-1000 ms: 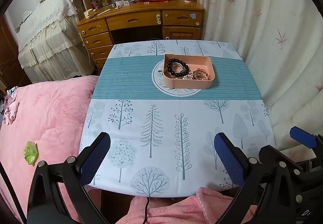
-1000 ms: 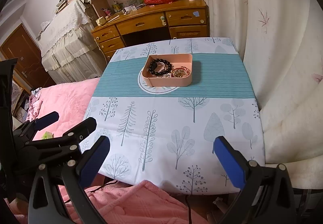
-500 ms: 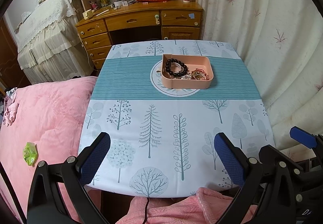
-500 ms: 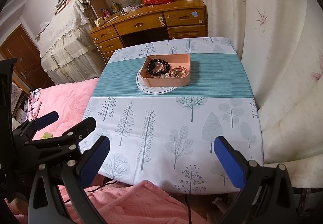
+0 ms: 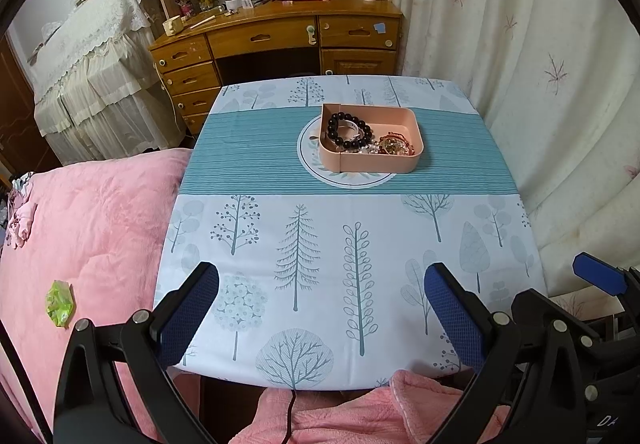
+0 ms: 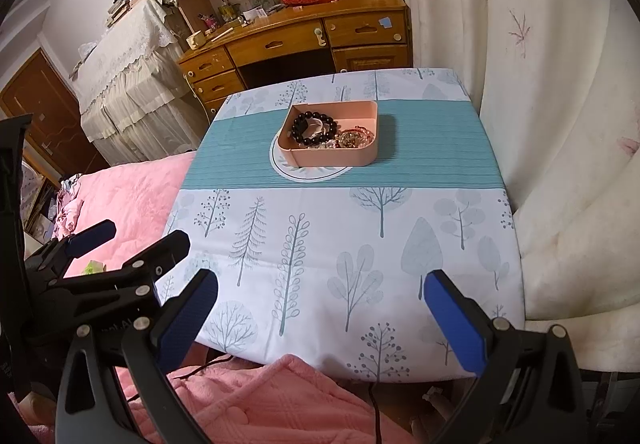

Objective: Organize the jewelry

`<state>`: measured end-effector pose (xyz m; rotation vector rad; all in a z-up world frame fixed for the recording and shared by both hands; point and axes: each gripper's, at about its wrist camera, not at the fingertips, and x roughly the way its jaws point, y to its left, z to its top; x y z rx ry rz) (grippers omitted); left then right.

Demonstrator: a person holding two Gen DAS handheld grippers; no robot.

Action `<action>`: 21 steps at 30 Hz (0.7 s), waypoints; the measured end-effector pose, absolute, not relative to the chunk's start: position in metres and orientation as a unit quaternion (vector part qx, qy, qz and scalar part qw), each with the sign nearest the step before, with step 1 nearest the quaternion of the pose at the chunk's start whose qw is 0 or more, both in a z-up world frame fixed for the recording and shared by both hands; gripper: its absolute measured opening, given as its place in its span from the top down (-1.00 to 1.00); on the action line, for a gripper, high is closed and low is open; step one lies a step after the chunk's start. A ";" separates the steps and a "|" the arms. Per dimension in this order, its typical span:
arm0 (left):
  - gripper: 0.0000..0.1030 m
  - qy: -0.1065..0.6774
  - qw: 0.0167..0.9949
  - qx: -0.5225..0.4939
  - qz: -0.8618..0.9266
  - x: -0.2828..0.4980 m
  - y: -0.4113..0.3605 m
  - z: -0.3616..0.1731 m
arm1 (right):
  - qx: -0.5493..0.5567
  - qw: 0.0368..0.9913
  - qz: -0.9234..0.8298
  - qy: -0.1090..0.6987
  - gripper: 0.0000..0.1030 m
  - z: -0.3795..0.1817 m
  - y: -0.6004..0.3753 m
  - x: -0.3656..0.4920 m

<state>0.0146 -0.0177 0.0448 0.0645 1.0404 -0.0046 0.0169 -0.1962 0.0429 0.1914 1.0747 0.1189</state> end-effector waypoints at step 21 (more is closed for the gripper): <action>-0.97 0.489 0.872 0.034 0.008 0.016 -0.019 0.046 | 0.090 0.850 0.057 0.515 -1.00 0.037 -0.197 0.016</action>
